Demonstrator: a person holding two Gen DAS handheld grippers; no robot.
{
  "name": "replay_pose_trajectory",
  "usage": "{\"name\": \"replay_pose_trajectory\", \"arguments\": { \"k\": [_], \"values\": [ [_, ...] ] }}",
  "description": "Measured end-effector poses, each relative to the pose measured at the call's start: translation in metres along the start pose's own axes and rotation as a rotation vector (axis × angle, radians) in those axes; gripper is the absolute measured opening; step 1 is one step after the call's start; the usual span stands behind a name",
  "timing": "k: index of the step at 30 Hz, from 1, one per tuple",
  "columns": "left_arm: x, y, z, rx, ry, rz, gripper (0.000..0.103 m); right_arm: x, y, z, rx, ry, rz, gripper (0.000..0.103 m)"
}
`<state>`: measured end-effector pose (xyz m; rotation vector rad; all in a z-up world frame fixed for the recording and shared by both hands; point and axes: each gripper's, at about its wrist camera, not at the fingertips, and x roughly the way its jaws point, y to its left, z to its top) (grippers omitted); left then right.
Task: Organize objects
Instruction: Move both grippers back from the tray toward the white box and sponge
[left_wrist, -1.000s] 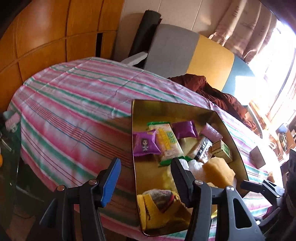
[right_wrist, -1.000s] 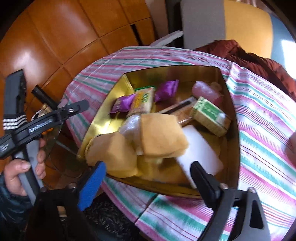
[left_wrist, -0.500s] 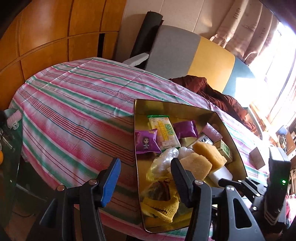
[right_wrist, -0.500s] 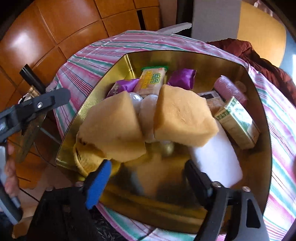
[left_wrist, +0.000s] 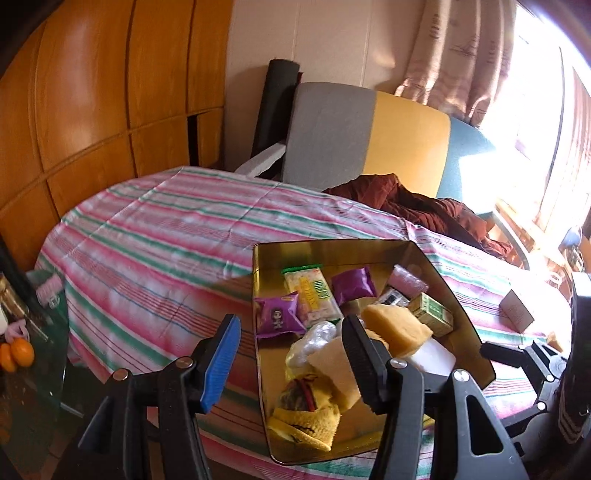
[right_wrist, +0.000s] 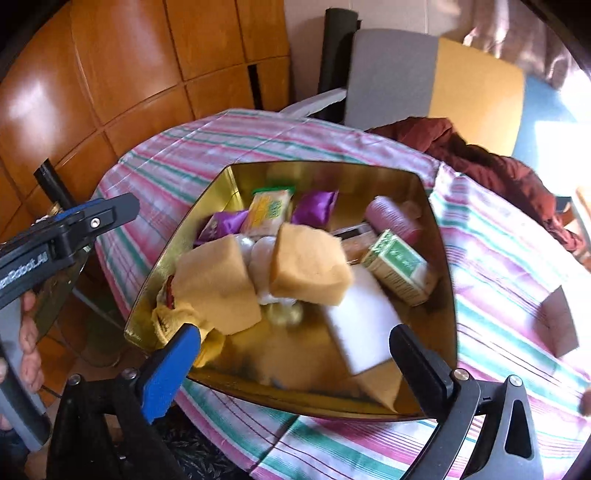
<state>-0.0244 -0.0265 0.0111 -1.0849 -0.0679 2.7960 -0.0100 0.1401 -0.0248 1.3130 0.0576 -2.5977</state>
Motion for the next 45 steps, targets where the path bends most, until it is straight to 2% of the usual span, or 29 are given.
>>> {"name": "replay_pose_trajectory", "arguments": {
  "k": [13, 23, 30, 45],
  "values": [
    [-0.011, -0.041, -0.006, 0.104, -0.003, -0.065, 0.058, -0.028, -0.023, -0.006, 0.064, -0.065, -0.069, 0.103],
    [-0.007, -0.08, -0.01, 0.192, 0.025, -0.123, 0.058, -0.043, -0.066, -0.014, 0.134, -0.072, -0.147, 0.103],
    [-0.003, -0.118, -0.008, 0.27, 0.033, -0.182, 0.058, -0.054, -0.125, -0.03, 0.247, -0.052, -0.228, 0.103],
    [0.015, -0.198, -0.009, 0.4, 0.092, -0.323, 0.058, -0.108, -0.3, -0.086, 0.63, -0.021, -0.45, 0.103]
  ]
}}
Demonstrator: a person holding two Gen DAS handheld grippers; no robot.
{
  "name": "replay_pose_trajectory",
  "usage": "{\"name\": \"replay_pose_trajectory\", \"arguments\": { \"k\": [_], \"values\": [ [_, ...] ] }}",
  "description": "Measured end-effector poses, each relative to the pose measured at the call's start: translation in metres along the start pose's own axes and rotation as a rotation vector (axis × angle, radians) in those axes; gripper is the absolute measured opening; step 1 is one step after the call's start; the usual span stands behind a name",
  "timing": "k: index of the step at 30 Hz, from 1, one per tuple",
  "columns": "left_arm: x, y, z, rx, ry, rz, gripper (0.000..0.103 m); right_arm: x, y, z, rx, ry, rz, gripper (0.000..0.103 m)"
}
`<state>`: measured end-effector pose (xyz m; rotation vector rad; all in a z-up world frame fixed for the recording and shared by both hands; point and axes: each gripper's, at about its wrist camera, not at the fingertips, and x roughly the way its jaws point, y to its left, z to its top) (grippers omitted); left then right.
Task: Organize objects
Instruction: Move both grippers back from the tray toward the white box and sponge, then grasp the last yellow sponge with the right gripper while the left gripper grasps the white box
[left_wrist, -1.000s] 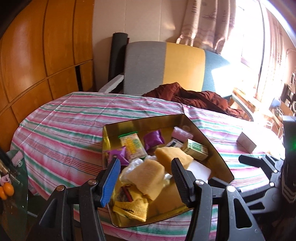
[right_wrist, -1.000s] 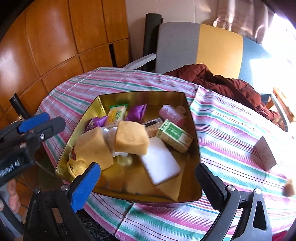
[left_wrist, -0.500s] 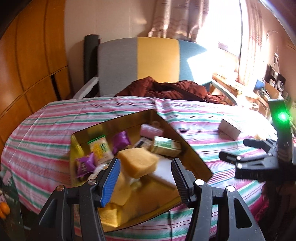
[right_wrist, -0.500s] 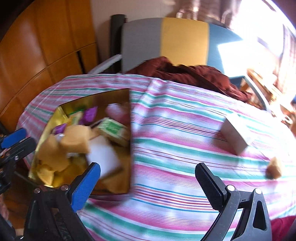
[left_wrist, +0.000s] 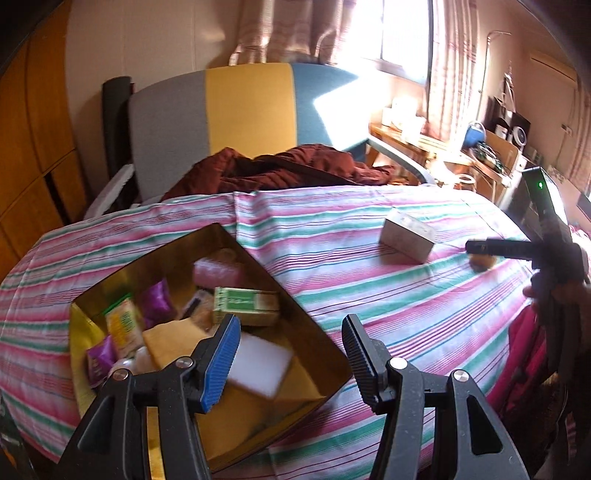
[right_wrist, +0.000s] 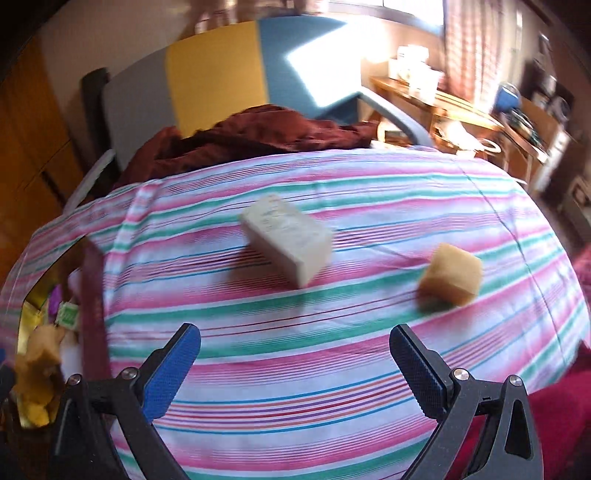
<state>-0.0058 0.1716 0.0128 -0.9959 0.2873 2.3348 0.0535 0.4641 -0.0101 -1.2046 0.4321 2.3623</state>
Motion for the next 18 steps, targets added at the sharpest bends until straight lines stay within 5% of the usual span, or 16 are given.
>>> {"name": "replay_pose_trajectory", "arguments": {
  "k": [12, 18],
  "values": [
    [0.036, -0.033, 0.018, 0.041, 0.068, -0.09, 0.058, 0.016, -0.151, 0.034, 0.414, 0.023, -0.099, 0.103],
    [0.057, -0.05, 0.026, 0.049, 0.109, -0.131, 0.058, 0.038, -0.174, 0.049, 0.469, 0.058, -0.129, 0.103]
  ]
}}
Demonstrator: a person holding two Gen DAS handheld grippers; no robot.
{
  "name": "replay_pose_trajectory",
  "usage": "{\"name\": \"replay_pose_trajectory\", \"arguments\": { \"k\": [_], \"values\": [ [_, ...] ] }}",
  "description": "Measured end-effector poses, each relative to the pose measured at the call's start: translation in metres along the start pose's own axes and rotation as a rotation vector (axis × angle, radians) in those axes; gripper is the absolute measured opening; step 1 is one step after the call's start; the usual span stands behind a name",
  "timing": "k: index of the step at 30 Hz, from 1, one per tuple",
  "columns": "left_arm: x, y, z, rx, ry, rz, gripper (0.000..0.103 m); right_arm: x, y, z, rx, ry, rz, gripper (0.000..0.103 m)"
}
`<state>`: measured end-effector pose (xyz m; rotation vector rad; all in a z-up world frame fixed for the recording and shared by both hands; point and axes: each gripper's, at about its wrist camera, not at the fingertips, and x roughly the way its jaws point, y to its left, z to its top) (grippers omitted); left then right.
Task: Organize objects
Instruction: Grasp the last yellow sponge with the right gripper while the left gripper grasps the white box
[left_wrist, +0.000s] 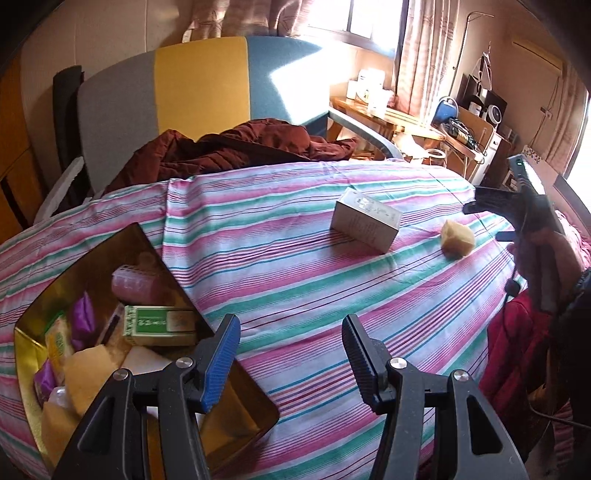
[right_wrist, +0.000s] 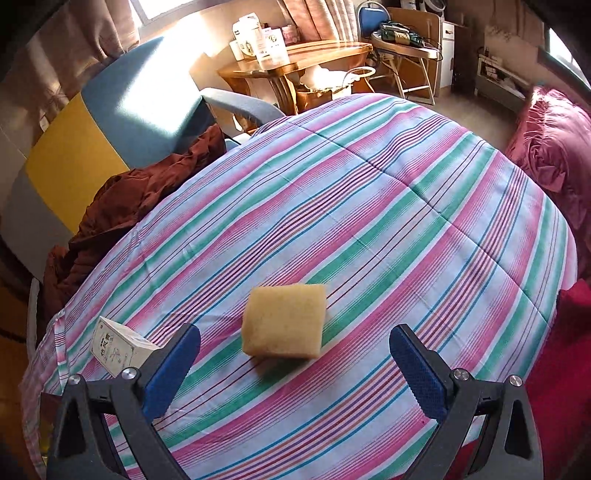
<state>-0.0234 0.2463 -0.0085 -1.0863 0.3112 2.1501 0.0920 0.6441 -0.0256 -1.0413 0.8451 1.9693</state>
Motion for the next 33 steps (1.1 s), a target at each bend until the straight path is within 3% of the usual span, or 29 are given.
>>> {"name": "replay_pose_trajectory", "arguments": {
  "k": [5, 6, 7, 8, 10, 13, 21, 28, 33],
  "values": [
    [0.019, -0.012, 0.012, 0.008, 0.037, -0.028, 0.058, 0.04, 0.022, -0.003, -0.105, 0.048, -0.06, 0.102],
    [0.024, -0.014, 0.015, 0.002, 0.048, -0.038, 0.058, 0.048, 0.027, -0.004, -0.14, 0.054, -0.084, 0.097],
    [0.03, -0.015, 0.018, -0.008, 0.06, -0.052, 0.058, 0.055, 0.03, -0.006, -0.175, 0.065, -0.107, 0.076],
    [0.036, -0.017, 0.022, -0.016, 0.069, -0.062, 0.058, 0.062, 0.032, -0.009, -0.216, 0.085, -0.129, 0.064],
    [0.048, -0.023, 0.029, -0.027, 0.088, -0.077, 0.058, 0.061, 0.038, -0.012, -0.27, 0.072, -0.149, 0.062],
    [0.068, -0.033, 0.044, -0.044, 0.116, -0.101, 0.058, 0.05, 0.041, -0.015, -0.275, 0.049, -0.086, 0.062],
    [0.128, -0.064, 0.093, -0.147, 0.178, -0.182, 0.083, 0.036, 0.046, -0.01, -0.289, -0.011, -0.022, 0.062],
    [0.181, -0.07, 0.133, -0.335, 0.224, -0.177, 0.088, 0.032, 0.051, -0.009, -0.304, -0.022, 0.022, 0.063],
    [0.209, -0.08, 0.149, -0.335, 0.23, -0.113, 0.088, 0.032, 0.052, -0.009, -0.309, -0.02, 0.05, 0.064]
  ]
}}
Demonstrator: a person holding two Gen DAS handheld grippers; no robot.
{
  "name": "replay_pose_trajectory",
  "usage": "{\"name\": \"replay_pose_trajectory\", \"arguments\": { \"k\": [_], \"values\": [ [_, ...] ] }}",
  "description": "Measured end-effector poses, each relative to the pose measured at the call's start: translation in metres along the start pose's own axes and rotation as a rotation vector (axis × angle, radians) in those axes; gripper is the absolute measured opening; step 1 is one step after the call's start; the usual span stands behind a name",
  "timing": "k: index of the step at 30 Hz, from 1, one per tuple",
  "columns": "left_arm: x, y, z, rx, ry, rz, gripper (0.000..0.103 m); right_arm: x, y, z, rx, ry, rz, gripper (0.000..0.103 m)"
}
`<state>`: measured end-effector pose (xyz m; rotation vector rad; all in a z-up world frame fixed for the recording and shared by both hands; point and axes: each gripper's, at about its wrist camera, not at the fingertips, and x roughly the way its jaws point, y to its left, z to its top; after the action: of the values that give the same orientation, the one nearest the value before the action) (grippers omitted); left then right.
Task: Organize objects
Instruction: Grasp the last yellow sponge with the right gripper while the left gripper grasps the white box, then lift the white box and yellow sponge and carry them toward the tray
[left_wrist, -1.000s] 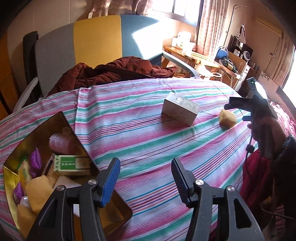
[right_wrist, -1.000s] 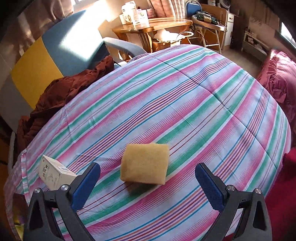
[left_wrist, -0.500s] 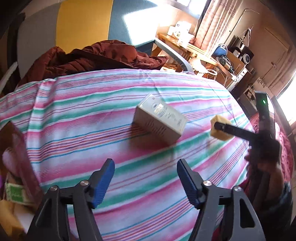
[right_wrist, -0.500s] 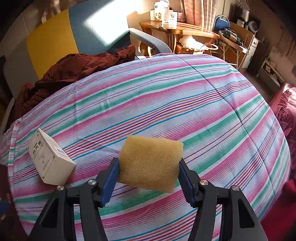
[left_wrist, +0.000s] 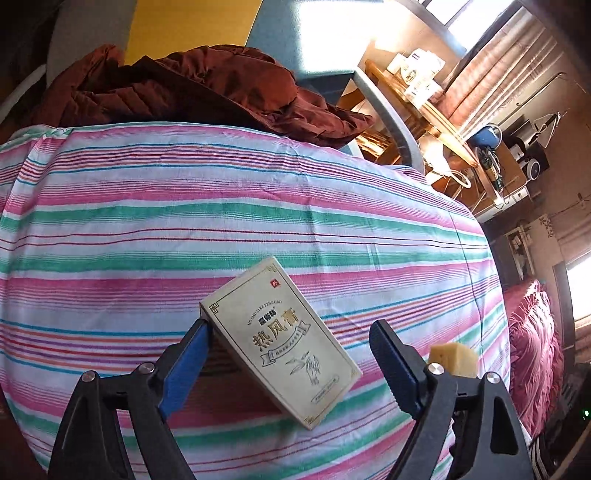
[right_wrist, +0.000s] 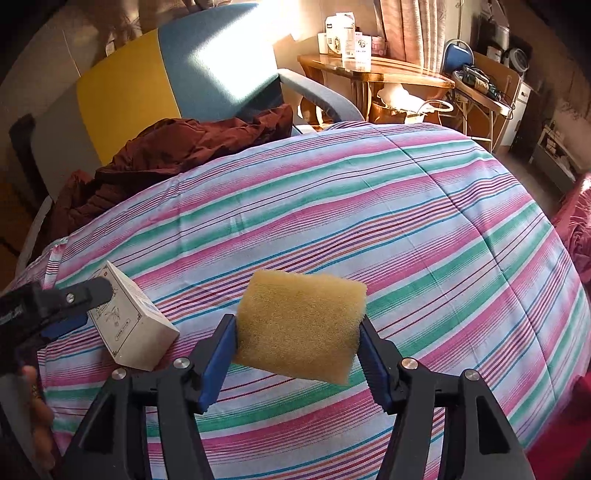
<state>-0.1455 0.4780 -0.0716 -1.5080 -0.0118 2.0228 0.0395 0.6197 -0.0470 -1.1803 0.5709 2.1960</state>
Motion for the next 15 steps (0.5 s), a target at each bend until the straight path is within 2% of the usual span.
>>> {"name": "replay_pose_trajectory", "arguments": {
  "k": [4, 5, 6, 7, 8, 9, 11, 15],
  "values": [
    [0.028, -0.003, 0.002, 0.051, 0.051, 0.092, 0.087, 0.002, 0.001, -0.001, -0.002, 0.008, 0.011, 0.065],
    [0.033, -0.001, -0.001, 0.063, 0.078, 0.091, 0.084, 0.003, 0.001, -0.001, -0.006, 0.012, 0.012, 0.065],
    [0.036, 0.001, -0.004, 0.074, 0.094, 0.074, 0.076, 0.004, 0.002, -0.002, -0.011, 0.016, 0.013, 0.065],
    [0.035, 0.004, -0.009, 0.092, 0.095, 0.062, 0.07, 0.005, 0.003, -0.002, -0.017, 0.021, 0.013, 0.065],
    [0.032, 0.004, -0.015, 0.129, 0.082, 0.077, 0.06, 0.006, 0.005, -0.002, -0.025, 0.026, 0.015, 0.065],
    [0.029, 0.005, -0.02, 0.165, 0.078, 0.078, 0.056, 0.008, 0.007, -0.003, -0.037, 0.032, 0.02, 0.065],
    [0.021, 0.013, -0.032, 0.199, 0.083, 0.042, 0.052, 0.01, 0.012, -0.005, -0.064, 0.042, 0.028, 0.064],
    [0.0, 0.028, -0.063, 0.255, 0.08, 0.028, 0.052, 0.016, 0.024, -0.009, -0.118, 0.071, 0.059, 0.064]
  ]
}}
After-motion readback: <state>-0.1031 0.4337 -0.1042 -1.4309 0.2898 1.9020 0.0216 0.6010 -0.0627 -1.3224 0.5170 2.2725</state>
